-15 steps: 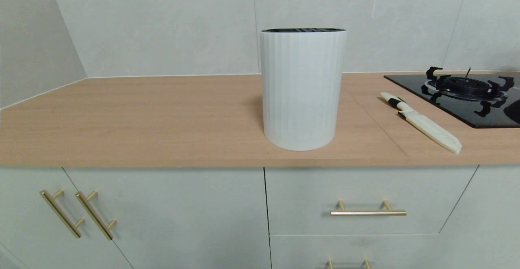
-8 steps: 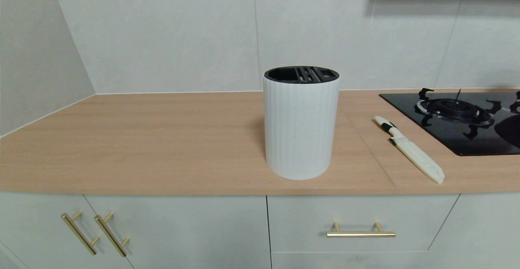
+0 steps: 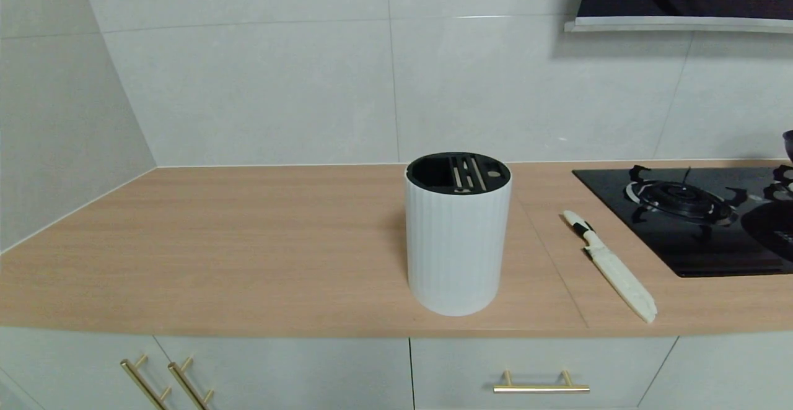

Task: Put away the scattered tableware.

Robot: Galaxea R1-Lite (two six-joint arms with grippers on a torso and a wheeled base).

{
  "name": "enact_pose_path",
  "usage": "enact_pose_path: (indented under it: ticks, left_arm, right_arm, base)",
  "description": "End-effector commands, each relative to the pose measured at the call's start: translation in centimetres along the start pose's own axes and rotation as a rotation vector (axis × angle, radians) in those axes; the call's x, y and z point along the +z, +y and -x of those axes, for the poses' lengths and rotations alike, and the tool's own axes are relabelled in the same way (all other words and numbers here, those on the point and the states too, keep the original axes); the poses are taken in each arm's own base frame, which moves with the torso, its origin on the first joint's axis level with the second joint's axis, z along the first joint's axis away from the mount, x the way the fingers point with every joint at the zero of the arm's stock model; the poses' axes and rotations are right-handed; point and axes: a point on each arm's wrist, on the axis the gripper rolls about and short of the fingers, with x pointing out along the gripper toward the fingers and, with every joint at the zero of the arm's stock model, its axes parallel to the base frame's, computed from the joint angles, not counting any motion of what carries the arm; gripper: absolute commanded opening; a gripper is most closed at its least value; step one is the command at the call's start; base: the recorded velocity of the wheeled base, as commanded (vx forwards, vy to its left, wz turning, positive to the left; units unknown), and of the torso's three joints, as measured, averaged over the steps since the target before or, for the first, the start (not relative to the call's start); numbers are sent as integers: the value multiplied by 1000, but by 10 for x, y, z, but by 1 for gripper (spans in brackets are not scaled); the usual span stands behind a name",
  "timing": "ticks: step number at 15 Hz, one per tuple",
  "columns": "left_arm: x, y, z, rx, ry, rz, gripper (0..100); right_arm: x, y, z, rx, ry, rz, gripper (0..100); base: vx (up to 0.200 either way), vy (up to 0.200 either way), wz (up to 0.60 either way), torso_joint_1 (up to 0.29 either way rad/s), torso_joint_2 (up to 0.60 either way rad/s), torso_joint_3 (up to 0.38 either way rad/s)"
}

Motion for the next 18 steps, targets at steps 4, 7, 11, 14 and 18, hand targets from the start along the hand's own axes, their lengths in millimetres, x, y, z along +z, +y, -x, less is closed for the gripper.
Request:
enact_pose_path:
  ticks: [4,7,11,14,18]
  left_arm:
    - [0,0,0,0,0,0,100]
    - [0,0,0,0,0,0,100]
    - [0,0,0,0,0,0,100]
    - [0,0,0,0,0,0,100]
    - [0,0,0,0,0,0,100]
  right_arm:
    - [0,0,0,1,0,0,100]
    - [0,0,0,-1,0,0,100]
    - [0,0,0,1,0,0,100]
    - [0,0,0,-1,0,0,100]
    - [0,0,0,1,0,0,100]
  base:
    - [0,0,0,231,-521,-290]
    - [0,0,0,253,-541,-300]
    - [0,0,0,271,-581,-315]
    - [0,0,0,269,-574,-303]
    - [0,0,0,197,-408,-209]
